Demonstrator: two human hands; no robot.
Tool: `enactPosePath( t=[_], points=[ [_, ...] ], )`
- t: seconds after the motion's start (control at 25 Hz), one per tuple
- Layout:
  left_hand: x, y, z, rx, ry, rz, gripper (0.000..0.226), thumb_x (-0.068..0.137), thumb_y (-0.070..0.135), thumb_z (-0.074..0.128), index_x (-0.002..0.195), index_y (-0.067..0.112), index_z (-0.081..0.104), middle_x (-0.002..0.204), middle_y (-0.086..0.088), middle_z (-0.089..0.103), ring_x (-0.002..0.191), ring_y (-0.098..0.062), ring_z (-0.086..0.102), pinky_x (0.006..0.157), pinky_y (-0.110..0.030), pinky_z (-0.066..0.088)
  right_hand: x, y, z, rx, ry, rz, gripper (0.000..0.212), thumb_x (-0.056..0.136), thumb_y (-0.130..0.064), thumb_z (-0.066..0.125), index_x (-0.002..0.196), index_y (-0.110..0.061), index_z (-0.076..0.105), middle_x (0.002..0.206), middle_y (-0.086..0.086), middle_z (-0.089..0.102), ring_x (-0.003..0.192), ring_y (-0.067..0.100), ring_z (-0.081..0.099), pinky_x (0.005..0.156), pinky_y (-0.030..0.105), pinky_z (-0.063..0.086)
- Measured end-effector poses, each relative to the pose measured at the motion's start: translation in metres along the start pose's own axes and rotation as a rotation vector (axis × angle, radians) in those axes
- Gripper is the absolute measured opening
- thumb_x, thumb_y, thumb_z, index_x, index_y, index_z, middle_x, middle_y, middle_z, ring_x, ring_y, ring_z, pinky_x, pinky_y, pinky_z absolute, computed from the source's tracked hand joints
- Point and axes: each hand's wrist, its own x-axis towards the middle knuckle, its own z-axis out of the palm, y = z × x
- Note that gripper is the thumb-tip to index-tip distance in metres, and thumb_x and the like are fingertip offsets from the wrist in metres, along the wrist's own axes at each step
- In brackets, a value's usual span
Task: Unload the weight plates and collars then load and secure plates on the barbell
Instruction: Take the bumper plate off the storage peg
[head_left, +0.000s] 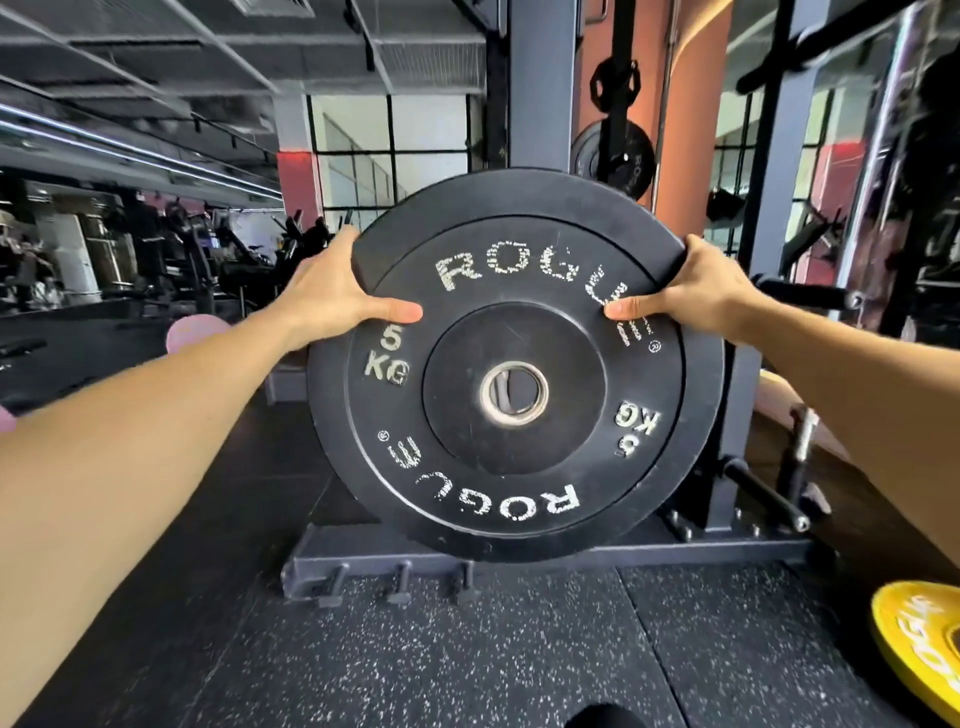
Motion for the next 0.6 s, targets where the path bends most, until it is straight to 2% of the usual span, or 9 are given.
enactPosePath(
  t=[0.16,0.28,0.36,0.48,0.6],
  points=[
    [0.053,0.03,-0.036,-0.014,0.056,0.042,0.084,0.051,0.053,0.092,0.118,0.029,0.046,0.115,0.01,0.063,0.107,-0.016,0.059,0.087,-0.032,0.044,0.048,-0.034,-0.031,0.054,0.046,-0.081,0.091,0.033,-0.053,0.095,0.111,-0.028,0.055,0.114,-0.005,0.065,0.107,0.018,0.061,0.097,0.035,0.05],
    [0.1,0.044,-0.049,-0.038,0.065,0.055,0.085,0.044,0.058,0.093,0.112,0.03,0.049,0.11,0.01,0.065,0.104,-0.016,0.062,0.09,-0.039,0.051,0.097,-0.047,-0.044,0.076,0.028,-0.081,0.094,0.022,-0.058,0.093,0.105,-0.03,0.06,0.108,-0.006,0.069,0.1,0.018,0.066,0.093,0.036,0.053],
    [0.136,0.064,-0.056,-0.027,0.062,0.057,0.079,0.049,0.053,0.094,0.11,0.028,0.05,0.106,0.01,0.063,0.101,-0.016,0.061,0.083,-0.038,0.051,0.136,-0.058,-0.061,0.084,-0.005,-0.049,0.095,0.019,-0.057,0.094,0.105,-0.028,0.065,0.103,-0.007,0.072,0.095,0.017,0.069,0.091,0.037,0.055],
    [0.194,0.101,-0.077,-0.072,0.036,0.022,0.073,0.055,0.045,0.093,0.11,0.026,0.049,0.099,0.012,0.06,0.09,-0.008,0.059,0.067,-0.028,0.045,0.204,-0.089,-0.093,0.092,-0.063,-0.037,0.094,0.018,-0.054,0.096,0.104,-0.027,0.069,0.098,-0.009,0.075,0.09,0.015,0.071,0.091,0.038,0.056],
    [0.26,0.14,-0.113,-0.082,0.037,0.011,0.071,0.059,0.041,0.093,0.113,0.024,0.049,0.097,0.016,0.06,0.086,0.001,0.056,0.062,-0.023,0.042,0.271,-0.136,-0.133,0.128,-0.108,-0.057,0.073,0.029,-0.043,0.097,0.094,-0.027,0.069,0.096,-0.009,0.075,0.089,0.014,0.072,0.092,0.038,0.055]
  ],
)
